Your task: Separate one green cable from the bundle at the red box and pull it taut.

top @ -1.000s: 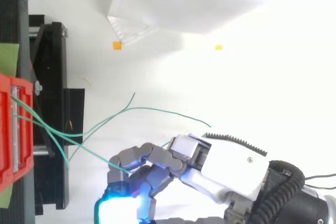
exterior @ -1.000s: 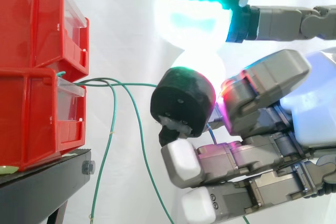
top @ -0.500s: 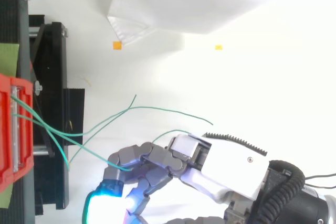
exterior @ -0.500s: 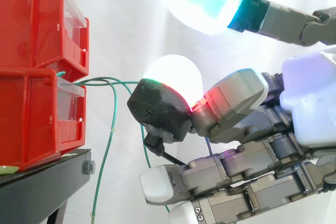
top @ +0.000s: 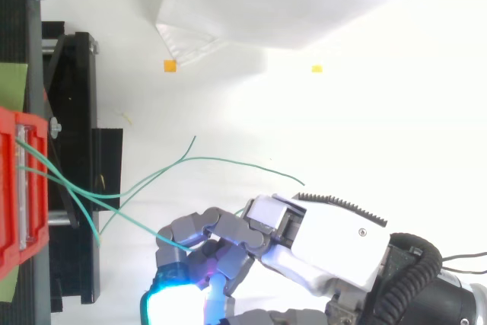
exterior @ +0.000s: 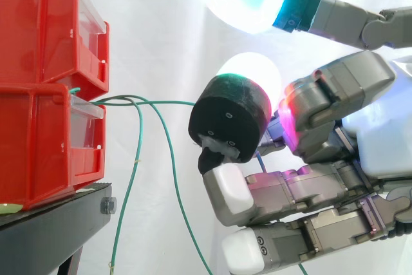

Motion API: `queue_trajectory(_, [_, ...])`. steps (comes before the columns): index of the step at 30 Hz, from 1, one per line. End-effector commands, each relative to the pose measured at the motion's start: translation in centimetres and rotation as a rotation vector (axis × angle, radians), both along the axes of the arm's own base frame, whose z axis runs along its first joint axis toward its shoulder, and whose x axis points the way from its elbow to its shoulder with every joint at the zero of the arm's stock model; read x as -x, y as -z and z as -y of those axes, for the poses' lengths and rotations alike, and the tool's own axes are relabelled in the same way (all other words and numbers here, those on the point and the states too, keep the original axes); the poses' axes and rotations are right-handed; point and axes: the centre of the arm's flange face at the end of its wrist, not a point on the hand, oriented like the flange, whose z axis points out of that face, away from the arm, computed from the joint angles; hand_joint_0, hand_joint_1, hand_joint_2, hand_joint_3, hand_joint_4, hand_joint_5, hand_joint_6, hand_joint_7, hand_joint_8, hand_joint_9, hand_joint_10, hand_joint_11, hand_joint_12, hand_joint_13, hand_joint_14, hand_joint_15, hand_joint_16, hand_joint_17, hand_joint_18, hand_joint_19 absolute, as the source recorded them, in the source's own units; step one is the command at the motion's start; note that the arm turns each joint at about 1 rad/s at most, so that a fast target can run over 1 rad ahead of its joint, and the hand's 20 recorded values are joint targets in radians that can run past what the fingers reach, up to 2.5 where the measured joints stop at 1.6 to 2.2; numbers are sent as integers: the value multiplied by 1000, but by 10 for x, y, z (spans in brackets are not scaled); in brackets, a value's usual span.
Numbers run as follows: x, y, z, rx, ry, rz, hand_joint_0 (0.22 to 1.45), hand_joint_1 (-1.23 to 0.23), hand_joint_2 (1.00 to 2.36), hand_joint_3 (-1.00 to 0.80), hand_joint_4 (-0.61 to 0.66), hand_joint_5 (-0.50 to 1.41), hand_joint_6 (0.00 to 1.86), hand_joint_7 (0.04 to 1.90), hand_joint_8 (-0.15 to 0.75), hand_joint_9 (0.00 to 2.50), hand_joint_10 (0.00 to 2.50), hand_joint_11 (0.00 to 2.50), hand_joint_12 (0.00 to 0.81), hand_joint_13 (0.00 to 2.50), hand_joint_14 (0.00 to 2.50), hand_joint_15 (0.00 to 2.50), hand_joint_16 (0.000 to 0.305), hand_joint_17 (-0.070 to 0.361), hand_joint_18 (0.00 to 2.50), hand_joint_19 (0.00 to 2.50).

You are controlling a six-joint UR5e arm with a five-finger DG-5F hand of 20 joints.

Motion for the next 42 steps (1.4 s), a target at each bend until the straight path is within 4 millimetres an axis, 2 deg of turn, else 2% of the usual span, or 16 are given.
queue_trajectory(1, [0, 0, 0, -1, 0, 0, 509, -764, 1003, -459, 296, -100, 901, 1469, 307, 1417, 478, 1646, 340, 910, 24, 997, 60, 135, 468, 791])
queue_trajectory(4, [0, 0, 0, -1, -1, 0, 552, -761, 1008, -397, 296, -104, 903, 1468, 295, 1371, 483, 1658, 320, 873, 25, 999, 56, 126, 439, 803])
queue_trajectory(6, [0, 0, 0, -1, -3, 0, 590, -868, 1013, -306, 325, -125, 908, 1453, 297, 1263, 498, 1629, 318, 811, 25, 996, 55, 124, 379, 796])
queue_trajectory(8, [0, 0, 0, -2, -3, -1, 596, -973, 1016, -232, 352, -176, 919, 1392, 324, 1008, 670, 1565, 323, 665, 26, 957, 59, 132, 240, 736])
queue_trajectory(9, [0, 0, 0, -3, -4, 0, 597, -996, 1016, -232, 366, -196, 922, 1347, 342, 929, 643, 1568, 329, 594, 27, 929, 60, 136, 201, 714])
queue_trajectory(12, [0, 0, -1, -5, -9, 0, 605, -1051, 1014, -272, 398, -231, 920, 1311, 378, 794, 548, 1603, 333, 485, 26, 864, 62, 140, 110, 654])
queue_trajectory(14, [-1, 1, 0, -6, -19, -4, 517, -1083, 1000, -500, 413, -235, 921, 1295, 400, 757, 565, 1555, 344, 453, 24, 828, 65, 147, 111, 637])
queue_trajectory(15, [-1, 1, 1, -7, -22, -4, 517, -1074, 1000, -500, 415, -236, 921, 1303, 401, 757, 562, 1557, 344, 450, 25, 827, 65, 147, 111, 637])
queue_trajectory(17, [-1, 1, 2, -7, -27, -6, 377, -955, 1000, -500, 448, -226, 927, 1263, 472, 782, 760, 1391, 395, 493, 21, 797, 77, 172, 173, 610])
queue_trajectory(18, [-1, 1, 2, -7, -27, -6, 367, -940, 1000, -500, 449, -224, 926, 1266, 479, 800, 756, 1388, 398, 503, 19, 791, 77, 174, 182, 607])
queue_trajectory(20, [-1, 1, 2, -5, -28, -6, 312, -764, 1000, -500, 460, -210, 922, 1276, 513, 877, 780, 1358, 425, 568, 18, 780, 83, 186, 243, 585])
queue_trajectory(25, [-2, 0, 2, -7, -27, -2, 323, -616, 1000, -500, 440, -191, 915, 1315, 502, 978, 759, 1364, 430, 610, 19, 779, 81, 182, 282, 616])
queue_trajectory(31, [-2, 1, 3, -5, -27, -4, 460, -628, 1000, -500, 356, -128, 908, 1439, 361, 1242, 752, 1522, 364, 775, 21, 909, 62, 138, 380, 765])
queue_trajectory(36, [-2, 0, 2, -4, -27, -2, 521, -669, 1001, -484, 339, -109, 904, 1477, 310, 1334, 725, 1596, 335, 846, 23, 967, 55, 123, 415, 816])
queue_trajectory(40, [-2, 0, 2, -5, -27, -2, 543, -777, 1015, -266, 345, -119, 905, 1479, 315, 1277, 736, 1626, 329, 817, 22, 983, 55, 124, 379, 812])
queue_trajectory(42, [-2, 0, 2, -5, -27, -2, 541, -812, 1017, -195, 343, -126, 907, 1460, 336, 1222, 813, 1527, 352, 788, 25, 971, 60, 135, 386, 789])
